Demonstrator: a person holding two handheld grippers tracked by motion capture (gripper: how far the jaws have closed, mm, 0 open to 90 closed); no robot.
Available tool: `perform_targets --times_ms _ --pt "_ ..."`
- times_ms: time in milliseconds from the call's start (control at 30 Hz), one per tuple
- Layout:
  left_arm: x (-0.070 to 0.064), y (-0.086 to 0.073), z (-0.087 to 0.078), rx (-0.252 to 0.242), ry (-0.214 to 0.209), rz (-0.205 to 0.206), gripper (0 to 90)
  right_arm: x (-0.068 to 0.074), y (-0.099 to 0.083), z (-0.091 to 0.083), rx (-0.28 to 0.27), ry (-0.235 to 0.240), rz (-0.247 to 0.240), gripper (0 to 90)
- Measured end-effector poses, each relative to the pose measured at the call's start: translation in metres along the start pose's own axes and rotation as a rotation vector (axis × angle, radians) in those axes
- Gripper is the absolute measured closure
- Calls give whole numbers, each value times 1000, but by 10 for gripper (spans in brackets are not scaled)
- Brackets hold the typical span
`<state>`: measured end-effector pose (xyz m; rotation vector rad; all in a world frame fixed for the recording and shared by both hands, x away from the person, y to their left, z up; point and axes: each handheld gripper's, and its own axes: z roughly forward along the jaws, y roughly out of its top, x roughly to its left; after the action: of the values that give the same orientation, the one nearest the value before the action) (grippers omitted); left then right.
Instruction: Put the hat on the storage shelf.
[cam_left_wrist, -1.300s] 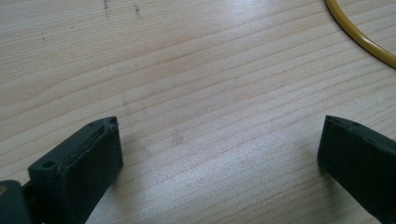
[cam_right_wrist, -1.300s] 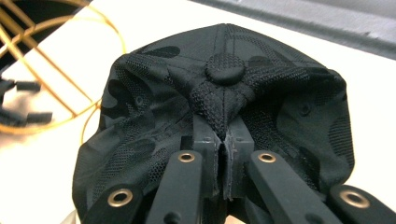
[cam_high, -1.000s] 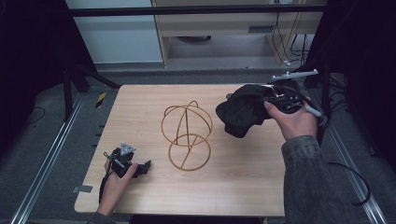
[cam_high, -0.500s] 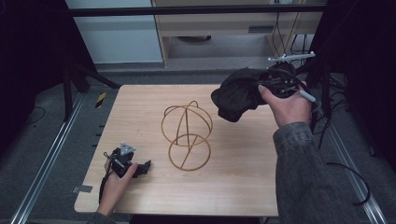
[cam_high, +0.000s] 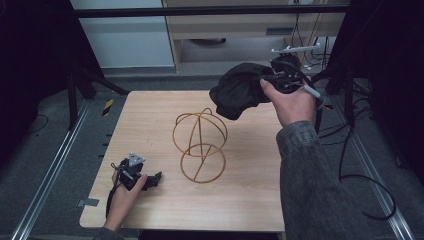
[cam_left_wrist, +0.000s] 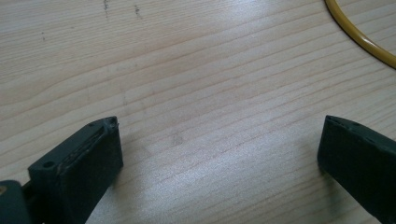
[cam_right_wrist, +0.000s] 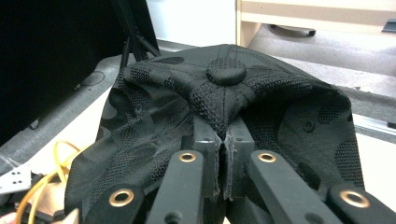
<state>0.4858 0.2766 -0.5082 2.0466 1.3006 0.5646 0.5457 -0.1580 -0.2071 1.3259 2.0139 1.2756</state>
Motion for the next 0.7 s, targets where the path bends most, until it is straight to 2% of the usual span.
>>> perform_targets --times_ms 233,700 --pt "0 0 0 0 0 0 0 11 6 6 -12 37 1 866" --pt "0 0 0 0 0 0 0 46 9 16 -15 148 -21 865"
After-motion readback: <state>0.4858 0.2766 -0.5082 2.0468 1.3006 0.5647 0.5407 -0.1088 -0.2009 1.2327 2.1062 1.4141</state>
